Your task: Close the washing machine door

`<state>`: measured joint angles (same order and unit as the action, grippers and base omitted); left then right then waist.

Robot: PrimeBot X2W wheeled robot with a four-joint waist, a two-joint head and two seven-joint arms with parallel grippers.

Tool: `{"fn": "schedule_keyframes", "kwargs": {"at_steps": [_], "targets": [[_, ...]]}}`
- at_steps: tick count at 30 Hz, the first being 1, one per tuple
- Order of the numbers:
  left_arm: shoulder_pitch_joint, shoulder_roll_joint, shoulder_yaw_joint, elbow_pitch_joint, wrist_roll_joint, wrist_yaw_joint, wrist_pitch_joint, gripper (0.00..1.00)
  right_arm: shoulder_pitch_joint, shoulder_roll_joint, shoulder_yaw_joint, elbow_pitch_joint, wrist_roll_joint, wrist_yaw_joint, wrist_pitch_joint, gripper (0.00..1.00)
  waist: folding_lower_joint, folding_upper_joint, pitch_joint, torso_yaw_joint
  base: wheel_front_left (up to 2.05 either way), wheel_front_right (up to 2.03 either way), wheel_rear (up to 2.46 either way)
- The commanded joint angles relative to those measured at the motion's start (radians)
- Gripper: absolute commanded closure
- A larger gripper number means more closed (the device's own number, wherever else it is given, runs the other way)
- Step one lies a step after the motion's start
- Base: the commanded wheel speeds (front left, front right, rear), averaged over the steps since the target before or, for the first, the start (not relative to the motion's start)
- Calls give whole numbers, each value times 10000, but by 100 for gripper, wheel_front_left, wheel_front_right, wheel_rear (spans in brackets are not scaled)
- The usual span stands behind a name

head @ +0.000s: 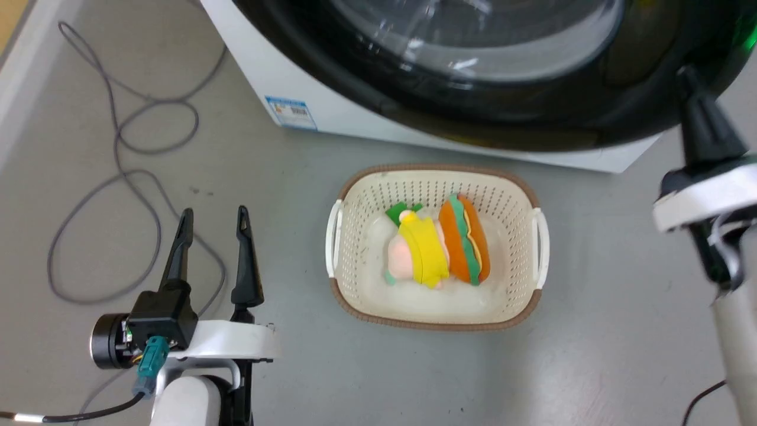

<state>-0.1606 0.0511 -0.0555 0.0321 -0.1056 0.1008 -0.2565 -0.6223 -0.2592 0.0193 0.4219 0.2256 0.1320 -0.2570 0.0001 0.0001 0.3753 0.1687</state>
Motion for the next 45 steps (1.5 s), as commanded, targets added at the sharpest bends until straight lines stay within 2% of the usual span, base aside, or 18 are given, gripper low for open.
{"fn": "schedule_keyframes", "kwargs": {"at_steps": [1, 7, 16, 21, 24, 30, 38, 39, 41, 42, 43, 44, 45], "targets": [[-192, -6, -47, -33, -61, 80, -53, 0, -360, -126, -146, 177, -71, -13, -47, 100, -1, -1, 272, 92, 0, 0, 0], [-375, -7, -169, -59, -203, 212, -53, 0, -1300, -312, -456, 896, -344, -13, -47, 100, -1, -1, 619, 135, 0, 0, 0], [-624, -8, -268, -10, -293, 276, -53, 0, -2387, -51, -1025, 1983, -870, -13, -47, 100, -1, -1, 782, 145, 0, 0, 0], [-470, -8, -185, 71, -267, 330, -53, 0, -2173, 240, -1502, 2007, -1347, -13, -47, 100, -1, -1, 445, 5, 0, 0, 0], [-310, -8, -76, 137, -201, 312, -53, 0, -1718, 306, -1548, 1519, -1427, -13, -47, 100, -1, -1, 103, -155, 0, 0, 0], [-55, -8, 182, 212, 31, 205, -53, 0, -402, 551, -1815, -527, -1618, -13, -47, 100, -1, -1, -637, -685, 0, 0, 0], [311, -8, 423, 310, 296, 102, -53, 0, 1469, 1283, -1868, -2420, -1624, -13, -47, 100, -1, -1, -1484, -1456, 0, 0, 0], [379, -8, 456, 326, 316, 107, -53, 0, 1696, 1358, -1803, -2509, -1614, -13, -47, 97, -1, -1, -1580, -1544, 0, 0, 0], [516, -8, 499, 351, 337, 106, -53, 0, 2113, 1452, -1592, -2567, -1647, -13, -47, 74, -1, -1, -1754, -1693, 0, 0, 0], [589, -8, 535, 362, 349, 105, -53, 0, 2308, 1530, -1528, -2551, -1596, -13, -47, 57, -1, -1, -1847, -1771, 0, 0, 0], [669, -8, 580, 365, 361, 104, -53, 0, 2489, 1599, -1446, -2540, -1564, -13, -47, 18, -1, -1, -1938, -1848, 0, 0, 0], [754, -8, 618, 367, 382, 109, -53, 0, 2650, 1657, -1389, -2547, -1554, -13, -47, 0, -1, -1, -2037, -1916, 0, 0, 0], [846, -8, 651, 368, 397, 121, -53, 0, 2811, 1721, -1345, -2571, -1534, -13, -47, 0, -1, -1, -2136, -1978, 0, 0, 0]]}}
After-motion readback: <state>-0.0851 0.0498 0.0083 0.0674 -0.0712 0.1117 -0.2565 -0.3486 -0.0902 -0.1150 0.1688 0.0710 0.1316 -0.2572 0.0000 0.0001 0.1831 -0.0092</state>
